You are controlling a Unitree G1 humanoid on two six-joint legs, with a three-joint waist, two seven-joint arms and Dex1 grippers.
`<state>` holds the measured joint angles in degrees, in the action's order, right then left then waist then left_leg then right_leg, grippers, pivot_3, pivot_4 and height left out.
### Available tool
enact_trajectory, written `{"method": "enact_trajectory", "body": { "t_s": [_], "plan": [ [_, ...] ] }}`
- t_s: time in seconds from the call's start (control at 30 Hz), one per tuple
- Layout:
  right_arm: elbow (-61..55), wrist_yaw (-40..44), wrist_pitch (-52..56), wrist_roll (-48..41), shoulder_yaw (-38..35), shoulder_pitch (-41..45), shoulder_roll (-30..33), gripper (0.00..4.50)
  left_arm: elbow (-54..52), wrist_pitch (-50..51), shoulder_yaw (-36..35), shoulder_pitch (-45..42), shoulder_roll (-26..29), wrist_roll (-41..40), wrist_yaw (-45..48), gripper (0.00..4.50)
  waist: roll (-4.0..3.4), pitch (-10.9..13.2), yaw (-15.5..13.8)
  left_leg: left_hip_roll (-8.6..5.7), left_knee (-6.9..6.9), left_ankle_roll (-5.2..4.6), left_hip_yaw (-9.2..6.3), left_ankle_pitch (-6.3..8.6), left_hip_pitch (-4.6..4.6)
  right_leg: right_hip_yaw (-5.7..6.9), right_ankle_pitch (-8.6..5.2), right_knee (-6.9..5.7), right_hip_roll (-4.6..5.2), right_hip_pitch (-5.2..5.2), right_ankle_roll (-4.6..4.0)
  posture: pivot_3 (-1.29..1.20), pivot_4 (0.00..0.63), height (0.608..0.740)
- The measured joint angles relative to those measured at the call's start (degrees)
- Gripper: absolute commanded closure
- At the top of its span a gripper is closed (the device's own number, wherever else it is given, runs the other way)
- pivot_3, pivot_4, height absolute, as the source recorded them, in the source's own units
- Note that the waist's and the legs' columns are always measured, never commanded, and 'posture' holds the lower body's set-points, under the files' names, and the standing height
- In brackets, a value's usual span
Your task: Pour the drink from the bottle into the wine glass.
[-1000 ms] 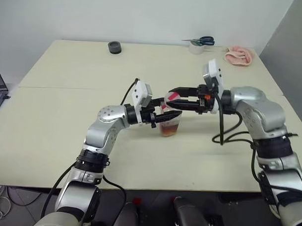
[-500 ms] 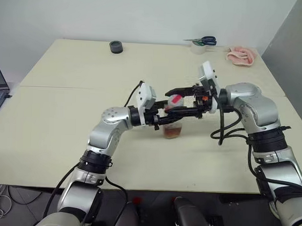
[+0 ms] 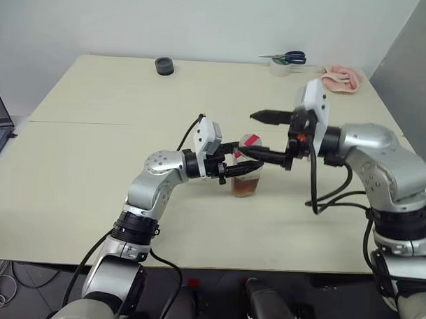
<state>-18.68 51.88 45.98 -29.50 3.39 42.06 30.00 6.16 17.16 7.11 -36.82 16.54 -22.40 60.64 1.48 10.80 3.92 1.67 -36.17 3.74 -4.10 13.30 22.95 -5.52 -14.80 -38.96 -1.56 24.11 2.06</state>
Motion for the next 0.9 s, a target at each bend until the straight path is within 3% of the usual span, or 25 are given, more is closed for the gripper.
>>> {"method": "enact_trajectory", "body": {
  "t_s": [0.3, 0.9],
  "plan": [
    [0.8, -7.3, 1.8, -0.4, 0.2, -0.3, -3.5, 0.0, 1.2, -0.2, 0.2, -1.4, -0.3, 0.0, 0.3, 2.32, 0.0, 0.0, -0.1, 0.0, -0.06, 0.0, 0.01, 0.0, 0.01, -0.01, 0.0, 0.03, -0.02, -0.02, 0.01, 0.0, 0.15, 0.74],
    [7.8, -6.2, -0.5, -1.7, -1.1, -1.2, -2.6, 0.0, 1.2, -0.1, 0.4, -1.5, -0.4, 0.0, -0.1, 2.32, 0.0, 0.0, -0.2, 0.0, -0.06, 0.0, 0.01, 0.0, 0.0, 0.0, 0.0, 0.01, -0.02, -0.02, 0.0, 0.0, 0.15, 0.74]
  ]
}}
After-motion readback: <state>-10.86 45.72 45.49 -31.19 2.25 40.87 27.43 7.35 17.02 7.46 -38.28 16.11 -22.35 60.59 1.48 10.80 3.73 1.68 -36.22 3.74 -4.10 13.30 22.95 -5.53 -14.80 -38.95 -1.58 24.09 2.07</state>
